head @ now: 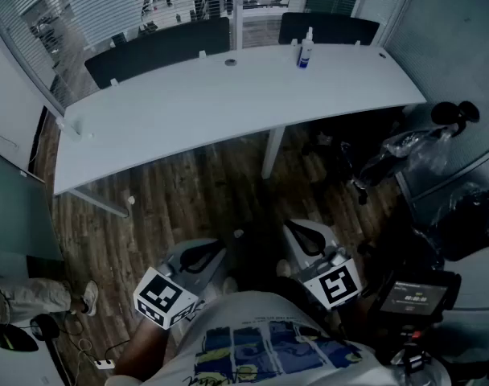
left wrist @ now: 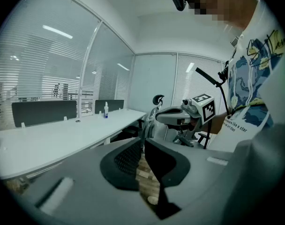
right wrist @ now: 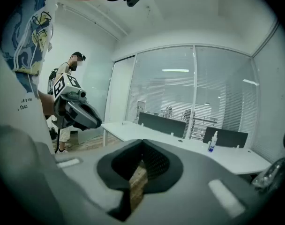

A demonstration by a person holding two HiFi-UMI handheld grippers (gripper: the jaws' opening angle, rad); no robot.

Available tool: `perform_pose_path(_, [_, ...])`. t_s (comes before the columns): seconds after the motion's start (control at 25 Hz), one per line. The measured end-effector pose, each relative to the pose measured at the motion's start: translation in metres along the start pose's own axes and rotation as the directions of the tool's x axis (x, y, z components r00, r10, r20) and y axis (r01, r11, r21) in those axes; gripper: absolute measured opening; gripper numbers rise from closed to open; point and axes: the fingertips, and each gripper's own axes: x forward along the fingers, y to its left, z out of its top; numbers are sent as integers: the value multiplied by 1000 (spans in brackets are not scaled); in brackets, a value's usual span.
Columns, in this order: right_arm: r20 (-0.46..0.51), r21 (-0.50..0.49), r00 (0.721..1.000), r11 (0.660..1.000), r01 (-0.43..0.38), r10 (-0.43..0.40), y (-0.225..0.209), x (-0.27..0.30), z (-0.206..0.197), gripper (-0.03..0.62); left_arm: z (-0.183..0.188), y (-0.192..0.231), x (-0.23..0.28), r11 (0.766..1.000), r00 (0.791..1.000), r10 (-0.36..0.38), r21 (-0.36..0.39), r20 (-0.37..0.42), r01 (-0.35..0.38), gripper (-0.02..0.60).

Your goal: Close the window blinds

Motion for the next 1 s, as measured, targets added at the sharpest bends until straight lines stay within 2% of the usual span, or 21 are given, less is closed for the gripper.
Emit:
perform_pose_path(0.16, [9,-13,999,999,-33,33,2,0,3,3,2,1,-3,1000,1000,26,-13,-1,-26,29])
perform_pose_path(0.52, [17,23,996,996,-85,85,-100,-8,-5,3,61,-17,91,998,998,56,-19,13,-55,29])
perform_pose_path(0.72, [17,35,995,995,-95,95,-140,-14,-21,5,74,-20,129,996,996,86,-17,15,-86,29])
perform_pose_path(1.0, [9,49,991,990,-135,134,-190,-14,-41,18,86,-20,174,989,989,142,-50,32,-140,29])
